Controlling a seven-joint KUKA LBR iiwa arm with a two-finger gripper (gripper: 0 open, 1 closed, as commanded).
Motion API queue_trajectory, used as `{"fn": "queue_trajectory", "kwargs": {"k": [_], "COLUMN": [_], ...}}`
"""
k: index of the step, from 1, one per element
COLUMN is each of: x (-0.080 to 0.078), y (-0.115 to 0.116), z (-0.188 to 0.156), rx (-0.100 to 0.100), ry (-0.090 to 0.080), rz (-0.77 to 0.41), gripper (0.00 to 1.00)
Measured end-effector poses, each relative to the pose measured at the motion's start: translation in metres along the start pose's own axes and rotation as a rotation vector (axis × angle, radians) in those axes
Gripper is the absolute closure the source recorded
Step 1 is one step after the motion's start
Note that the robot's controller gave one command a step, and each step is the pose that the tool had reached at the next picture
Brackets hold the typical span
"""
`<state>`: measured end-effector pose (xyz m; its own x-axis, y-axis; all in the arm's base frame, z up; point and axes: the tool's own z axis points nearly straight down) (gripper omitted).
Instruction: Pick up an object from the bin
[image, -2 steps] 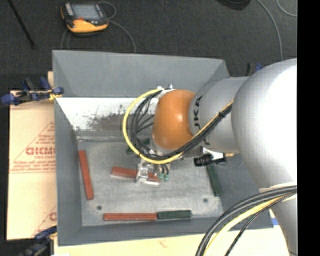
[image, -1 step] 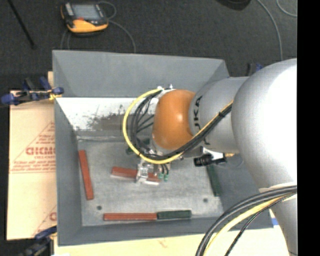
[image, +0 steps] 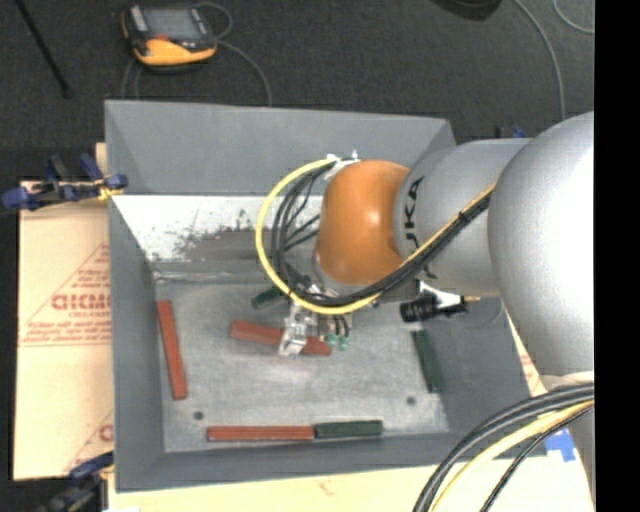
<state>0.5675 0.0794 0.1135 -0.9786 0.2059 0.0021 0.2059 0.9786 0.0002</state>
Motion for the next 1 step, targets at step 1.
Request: {"fn": "queue_trajectory", "kwargs": {"k": [1], "x": [0.0121], "y": [-0.0072], "z": [-0.1066], "rx": [-0.001], "ry": [-0.004], "rz": [0.041], "gripper": [1.00]}}
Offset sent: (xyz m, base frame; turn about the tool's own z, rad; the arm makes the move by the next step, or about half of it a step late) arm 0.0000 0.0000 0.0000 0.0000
